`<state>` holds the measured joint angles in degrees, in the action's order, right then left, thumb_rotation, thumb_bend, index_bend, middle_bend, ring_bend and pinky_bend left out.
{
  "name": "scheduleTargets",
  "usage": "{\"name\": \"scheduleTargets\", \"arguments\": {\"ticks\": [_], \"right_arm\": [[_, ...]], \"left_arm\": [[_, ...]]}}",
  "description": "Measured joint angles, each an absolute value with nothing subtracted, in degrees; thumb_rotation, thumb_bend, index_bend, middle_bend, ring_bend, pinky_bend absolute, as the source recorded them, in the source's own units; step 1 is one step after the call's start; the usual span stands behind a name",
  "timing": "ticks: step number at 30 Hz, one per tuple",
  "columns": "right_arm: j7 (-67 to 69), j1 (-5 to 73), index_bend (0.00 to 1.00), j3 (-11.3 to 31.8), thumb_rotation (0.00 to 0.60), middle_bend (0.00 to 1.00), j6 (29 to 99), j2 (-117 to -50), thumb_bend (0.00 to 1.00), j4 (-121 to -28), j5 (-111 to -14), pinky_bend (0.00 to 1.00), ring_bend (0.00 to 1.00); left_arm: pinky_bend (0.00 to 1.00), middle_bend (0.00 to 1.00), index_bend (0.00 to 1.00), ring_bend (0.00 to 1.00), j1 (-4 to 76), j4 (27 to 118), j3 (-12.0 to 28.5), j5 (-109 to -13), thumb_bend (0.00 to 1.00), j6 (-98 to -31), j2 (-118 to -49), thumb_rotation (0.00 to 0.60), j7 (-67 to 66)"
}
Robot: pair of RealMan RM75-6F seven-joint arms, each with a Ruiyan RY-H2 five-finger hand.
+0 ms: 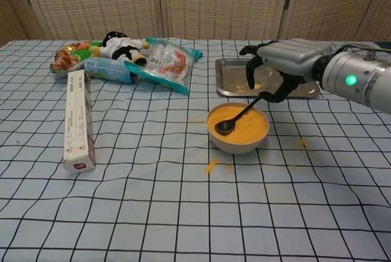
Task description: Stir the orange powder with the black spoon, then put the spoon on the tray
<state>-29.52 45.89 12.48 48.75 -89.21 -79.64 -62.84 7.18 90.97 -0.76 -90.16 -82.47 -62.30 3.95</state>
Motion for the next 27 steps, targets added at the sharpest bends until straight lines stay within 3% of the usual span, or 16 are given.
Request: {"name": "scheduleTargets", "arguments": {"ticks": [13, 27], "right_arm": [[-32.0, 51.5, 0.46, 12.3, 0.600, 0.00, 41.9, -89.2, 0.36, -75.4, -54.1, 0.00, 0.00], [-33.7, 53.4, 0.47, 9.6, 0.600, 0.00, 42.7, -86.5, 0.36, -78.4, -50.1, 0.00, 0.00]], "left_arm": [[0.08, 0.00, 0.00, 0.00, 7.5, 90.6, -0.7, -89.5, 0.44, -81.6, -62.4, 0.600, 4.2], [0.08, 0.00, 0.00, 0.00, 7.7, 90.2, -0.6, -89.5, 0.45, -81.5, -62.5, 0.600, 4.6]]}}
